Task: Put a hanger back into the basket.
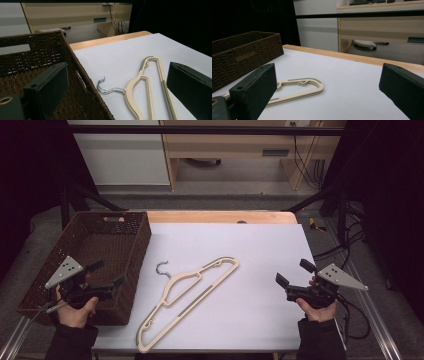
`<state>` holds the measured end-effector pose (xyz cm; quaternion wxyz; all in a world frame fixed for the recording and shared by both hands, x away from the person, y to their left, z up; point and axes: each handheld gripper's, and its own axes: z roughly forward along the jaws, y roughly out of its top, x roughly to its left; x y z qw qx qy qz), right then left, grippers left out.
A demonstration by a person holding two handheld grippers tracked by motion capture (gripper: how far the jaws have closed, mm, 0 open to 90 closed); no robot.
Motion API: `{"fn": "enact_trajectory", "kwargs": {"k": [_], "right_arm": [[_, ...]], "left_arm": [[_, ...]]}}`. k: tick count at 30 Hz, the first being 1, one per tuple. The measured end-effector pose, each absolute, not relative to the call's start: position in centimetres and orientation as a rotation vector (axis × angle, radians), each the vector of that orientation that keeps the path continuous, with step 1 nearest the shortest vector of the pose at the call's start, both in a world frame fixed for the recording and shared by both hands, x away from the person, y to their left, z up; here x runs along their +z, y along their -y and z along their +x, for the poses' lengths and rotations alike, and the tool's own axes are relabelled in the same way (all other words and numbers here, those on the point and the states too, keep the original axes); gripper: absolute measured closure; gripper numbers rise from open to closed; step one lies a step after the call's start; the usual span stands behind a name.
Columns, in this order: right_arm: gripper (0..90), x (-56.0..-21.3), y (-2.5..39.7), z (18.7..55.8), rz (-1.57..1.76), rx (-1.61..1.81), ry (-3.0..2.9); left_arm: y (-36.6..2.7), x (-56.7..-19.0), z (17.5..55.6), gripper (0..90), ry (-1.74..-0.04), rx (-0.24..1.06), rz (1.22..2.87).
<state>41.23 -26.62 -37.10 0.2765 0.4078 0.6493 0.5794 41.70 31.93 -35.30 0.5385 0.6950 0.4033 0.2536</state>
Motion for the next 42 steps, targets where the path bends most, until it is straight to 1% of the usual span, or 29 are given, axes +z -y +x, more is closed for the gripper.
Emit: {"fn": "enact_trajectory", "kwargs": {"k": [9, 19, 25, 26, 31, 32, 33, 34, 39, 40, 41, 42], "right_arm": [[2.2, -37.1, 26.4, 41.3, 1.091, 1.552, -1.760], [4.8, -37.2, 24.8, 41.7, 1.088, 1.540, -1.810], [5.9, -37.3, 23.8, 42.0, 1.073, 1.521, -1.837], [6.2, -37.2, 23.6, 42.0, 1.077, 1.530, -1.839], [7.5, -37.1, 22.9, 42.2, 1.062, 1.541, -1.856], [8.5, -37.0, 22.3, 42.4, 1.040, 1.536, -1.890], [8.8, -37.0, 21.9, 42.5, 1.027, 1.531, -1.904], [8.9, -36.9, 21.5, 42.6, 1.017, 1.519, -1.921], [10.3, -36.9, 19.8, 43.3, 1.012, 1.527, -1.948], [10.7, -36.9, 18.8, 43.7, 1.001, 1.529, -1.970], [10.7, -36.9, 18.5, 43.8, 0.996, 1.524, -1.975], [10.7, -36.8, 18.2, 43.9, 0.990, 1.528, -1.986]], "left_arm": [[-30.9, -34.9, 41.3, 4.3, -0.927, 0.592, 1.679], [-29.0, -35.2, 41.2, 5.1, -0.901, 0.558, 1.717], [-27.6, -35.4, 40.8, 9.9, -0.866, 0.546, 1.740], [-26.8, -35.6, 40.7, 10.6, -0.861, 0.522, 1.754], [-25.4, -36.3, 40.6, 13.2, -0.862, 0.503, 1.802], [-24.5, -37.0, 40.5, 14.4, -0.850, 0.482, 1.829], [-24.5, -37.0, 40.5, 14.4, -0.850, 0.482, 1.829], [-23.9, -37.7, 40.2, 15.0, -0.843, 0.490, 1.863], [-23.3, -39.4, 39.8, 19.0, -0.855, 0.455, 1.917], [-23.1, -40.2, 39.5, 22.2, -0.871, 0.442, 1.963], [-23.1, -40.2, 39.5, 23.8, -0.871, 0.442, 1.963], [-23.1, -40.8, 39.3, 25.9, -0.883, 0.433, 2.004]]}}
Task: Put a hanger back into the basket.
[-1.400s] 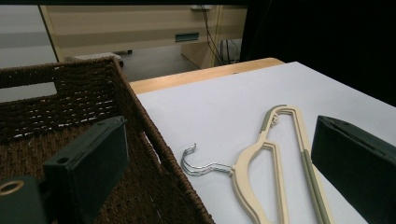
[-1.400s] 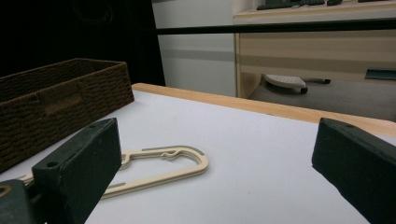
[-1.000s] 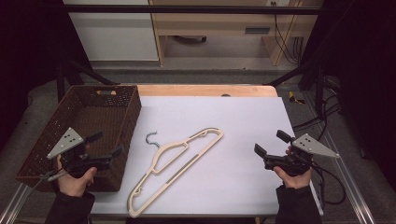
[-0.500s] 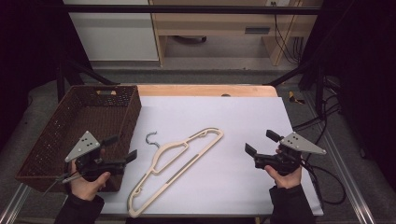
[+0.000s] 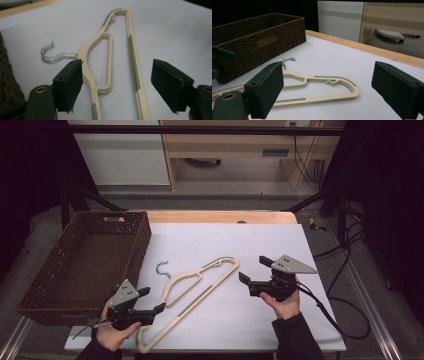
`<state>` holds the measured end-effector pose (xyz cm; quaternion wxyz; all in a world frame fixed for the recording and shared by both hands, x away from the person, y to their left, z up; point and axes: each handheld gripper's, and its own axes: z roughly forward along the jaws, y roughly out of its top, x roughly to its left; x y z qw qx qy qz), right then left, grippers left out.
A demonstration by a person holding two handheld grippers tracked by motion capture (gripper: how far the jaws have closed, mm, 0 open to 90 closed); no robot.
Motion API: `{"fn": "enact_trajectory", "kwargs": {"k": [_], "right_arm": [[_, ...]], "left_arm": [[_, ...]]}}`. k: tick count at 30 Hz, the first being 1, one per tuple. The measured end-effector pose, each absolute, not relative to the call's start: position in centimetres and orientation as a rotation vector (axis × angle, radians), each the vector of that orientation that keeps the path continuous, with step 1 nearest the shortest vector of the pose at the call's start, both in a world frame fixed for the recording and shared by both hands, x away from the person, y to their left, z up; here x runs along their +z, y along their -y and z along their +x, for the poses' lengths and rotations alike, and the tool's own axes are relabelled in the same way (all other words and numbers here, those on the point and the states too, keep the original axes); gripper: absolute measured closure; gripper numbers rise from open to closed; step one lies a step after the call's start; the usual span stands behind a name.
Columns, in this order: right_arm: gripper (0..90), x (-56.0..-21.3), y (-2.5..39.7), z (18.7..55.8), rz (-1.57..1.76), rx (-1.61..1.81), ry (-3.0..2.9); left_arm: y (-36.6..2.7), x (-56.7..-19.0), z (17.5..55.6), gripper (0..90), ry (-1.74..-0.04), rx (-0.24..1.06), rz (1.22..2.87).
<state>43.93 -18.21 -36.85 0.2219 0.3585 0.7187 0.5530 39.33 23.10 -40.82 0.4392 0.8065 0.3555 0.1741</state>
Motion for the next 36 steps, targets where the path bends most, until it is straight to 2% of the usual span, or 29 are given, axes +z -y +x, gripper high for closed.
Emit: {"fn": "enact_trajectory", "kwargs": {"k": [8, 11, 12, 16, 18, 27, 36], "right_arm": [[10.0, -36.9, 18.1, 43.7, 0.987, 1.512, -1.991], [10.0, -37.0, 18.3, 43.6, 0.993, 1.512, -1.984], [10.0, -37.1, 18.5, 43.6, 0.998, 1.511, -1.989], [9.8, -37.4, 18.7, 43.5, 1.008, 1.502, -1.993], [9.8, -37.6, 18.9, 43.5, 1.016, 1.496, -1.991], [9.8, -37.7, 19.0, 43.4, 1.012, 1.483, -2.000], [9.8, -37.8, 18.9, 43.5, 1.010, 1.488, -2.006]], "left_arm": [[-23.2, -43.5, 39.9, 44.0, -1.029, 0.383, 2.111], [-22.9, -43.9, 39.9, 47.0, -1.040, 0.434, 2.144], [-22.8, -43.9, 39.8, 50.5, -1.039, 0.433, 2.151], [-22.5, -44.7, 39.9, 52.8, -1.051, 0.459, 2.177], [-22.3, -45.1, 40.0, 54.3, -1.051, 0.523, 2.234], [-22.0, -46.2, 40.4, 65.2, -1.103, 0.496, 2.283], [-22.0, -46.3, 40.6, 77.4, -1.164, 0.478, 2.255]]}}
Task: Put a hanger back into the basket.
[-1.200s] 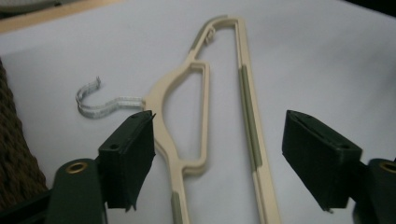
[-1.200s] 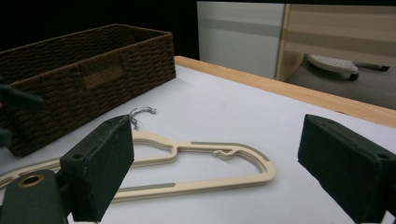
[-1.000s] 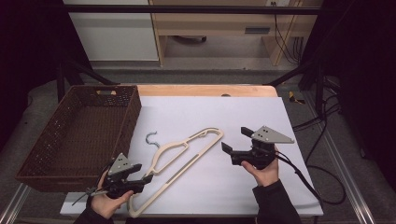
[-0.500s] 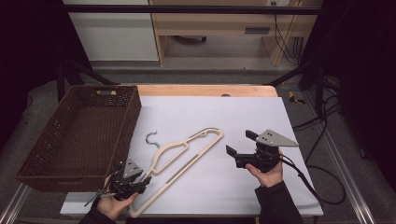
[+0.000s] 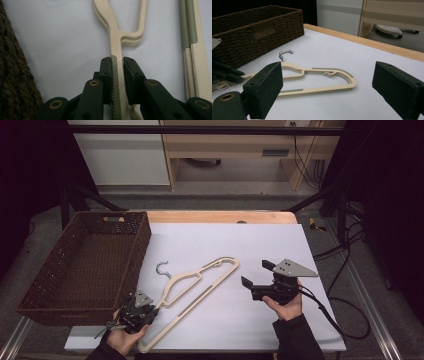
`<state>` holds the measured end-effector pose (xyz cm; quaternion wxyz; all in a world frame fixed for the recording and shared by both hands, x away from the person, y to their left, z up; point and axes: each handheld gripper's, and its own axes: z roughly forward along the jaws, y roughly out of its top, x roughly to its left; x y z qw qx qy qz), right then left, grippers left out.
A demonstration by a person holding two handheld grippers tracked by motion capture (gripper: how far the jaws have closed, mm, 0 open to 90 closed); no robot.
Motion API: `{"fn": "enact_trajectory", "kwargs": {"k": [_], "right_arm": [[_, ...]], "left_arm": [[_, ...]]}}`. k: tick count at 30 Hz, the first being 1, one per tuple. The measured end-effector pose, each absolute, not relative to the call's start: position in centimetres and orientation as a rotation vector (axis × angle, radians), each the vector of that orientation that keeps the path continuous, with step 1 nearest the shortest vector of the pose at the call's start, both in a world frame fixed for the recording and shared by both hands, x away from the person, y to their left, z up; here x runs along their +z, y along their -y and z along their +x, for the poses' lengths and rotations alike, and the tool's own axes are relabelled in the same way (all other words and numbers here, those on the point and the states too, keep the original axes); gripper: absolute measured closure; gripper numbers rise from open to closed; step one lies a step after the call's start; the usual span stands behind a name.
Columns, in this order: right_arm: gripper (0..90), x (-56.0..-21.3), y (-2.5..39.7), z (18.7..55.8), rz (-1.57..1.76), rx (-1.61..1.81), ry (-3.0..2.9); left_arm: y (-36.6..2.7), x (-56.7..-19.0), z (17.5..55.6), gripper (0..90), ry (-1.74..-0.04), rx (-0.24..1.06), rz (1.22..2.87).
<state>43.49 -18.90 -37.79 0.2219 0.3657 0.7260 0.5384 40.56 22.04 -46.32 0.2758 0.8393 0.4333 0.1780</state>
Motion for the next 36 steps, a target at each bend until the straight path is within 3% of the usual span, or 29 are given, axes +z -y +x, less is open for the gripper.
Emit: {"fn": "enact_trajectory", "kwargs": {"k": [19, 36], "right_arm": [[13.3, -38.3, 17.7, 44.2, 0.984, 1.488, -2.062], [24.1, -37.4, 9.6, 47.1, 0.919, 1.558, -2.172]], "left_arm": [[-21.9, -44.4, 39.0, 79.3, -1.115, 0.603, 2.140], [-21.5, -42.7, 38.0, 79.4, -1.060, 0.692, 2.086]]}}
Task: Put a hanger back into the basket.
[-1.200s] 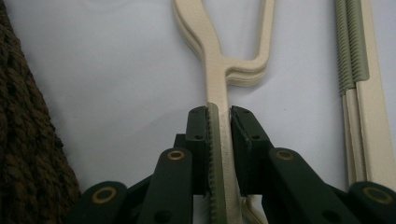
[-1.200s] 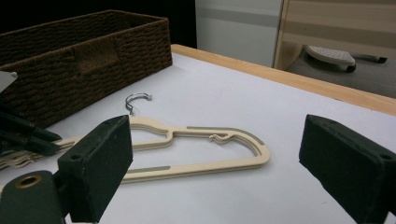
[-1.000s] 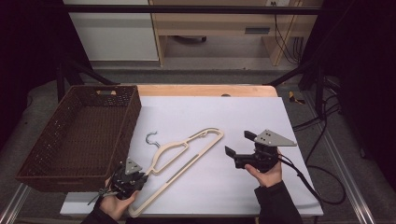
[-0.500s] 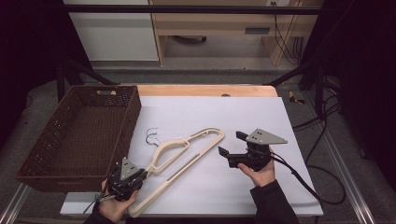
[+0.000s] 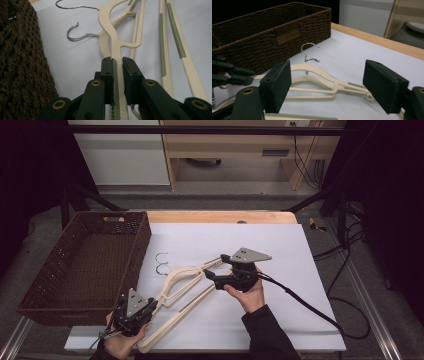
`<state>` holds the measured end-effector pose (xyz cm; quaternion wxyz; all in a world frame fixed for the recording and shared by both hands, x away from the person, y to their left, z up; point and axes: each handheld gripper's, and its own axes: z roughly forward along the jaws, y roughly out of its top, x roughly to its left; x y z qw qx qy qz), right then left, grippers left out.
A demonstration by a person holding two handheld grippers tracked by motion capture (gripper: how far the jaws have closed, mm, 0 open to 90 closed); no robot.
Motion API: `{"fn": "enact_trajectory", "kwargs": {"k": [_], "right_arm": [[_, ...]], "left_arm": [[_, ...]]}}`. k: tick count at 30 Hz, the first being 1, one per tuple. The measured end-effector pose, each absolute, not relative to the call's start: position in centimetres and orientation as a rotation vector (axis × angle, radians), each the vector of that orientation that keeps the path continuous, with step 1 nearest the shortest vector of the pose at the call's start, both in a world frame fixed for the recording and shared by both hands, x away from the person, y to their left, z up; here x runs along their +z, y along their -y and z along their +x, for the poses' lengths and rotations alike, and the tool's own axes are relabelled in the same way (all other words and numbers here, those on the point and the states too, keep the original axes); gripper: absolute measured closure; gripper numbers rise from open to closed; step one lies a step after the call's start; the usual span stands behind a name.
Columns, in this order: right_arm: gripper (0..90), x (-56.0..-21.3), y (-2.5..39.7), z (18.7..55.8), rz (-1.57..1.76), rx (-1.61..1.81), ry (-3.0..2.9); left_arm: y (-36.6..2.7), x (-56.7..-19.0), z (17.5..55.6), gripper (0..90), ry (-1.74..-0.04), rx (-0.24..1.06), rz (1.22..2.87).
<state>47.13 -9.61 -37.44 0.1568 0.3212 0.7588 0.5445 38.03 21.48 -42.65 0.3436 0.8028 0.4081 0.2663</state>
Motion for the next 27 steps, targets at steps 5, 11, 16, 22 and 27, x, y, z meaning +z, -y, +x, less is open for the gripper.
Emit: {"fn": "enact_trajectory", "kwargs": {"k": [5, 11, 16, 22, 27], "right_arm": [[26.4, -37.7, 7.0, 48.5, 0.915, 1.533, -2.208], [30.3, -38.4, 4.0, 49.8, 0.891, 1.510, -2.270], [36.0, -39.4, 1.9, 51.1, 0.901, 1.468, -2.314], [42.9, -40.3, -0.5, 52.6, 0.909, 1.421, -2.361], [48.8, -40.9, -1.9, 53.3, 0.937, 1.415, -2.370]], "left_arm": [[-21.5, -42.4, 38.0, 79.4, -1.057, 0.688, 2.074], [-21.3, -42.1, 37.8, 79.4, -1.041, 0.706, 2.067], [-21.1, -41.9, 37.6, 79.5, -1.034, 0.699, 2.069], [-21.2, -41.9, 37.6, 79.4, -1.025, 0.719, 2.067], [-21.2, -41.9, 37.5, 79.4, -1.018, 0.733, 2.065]]}}
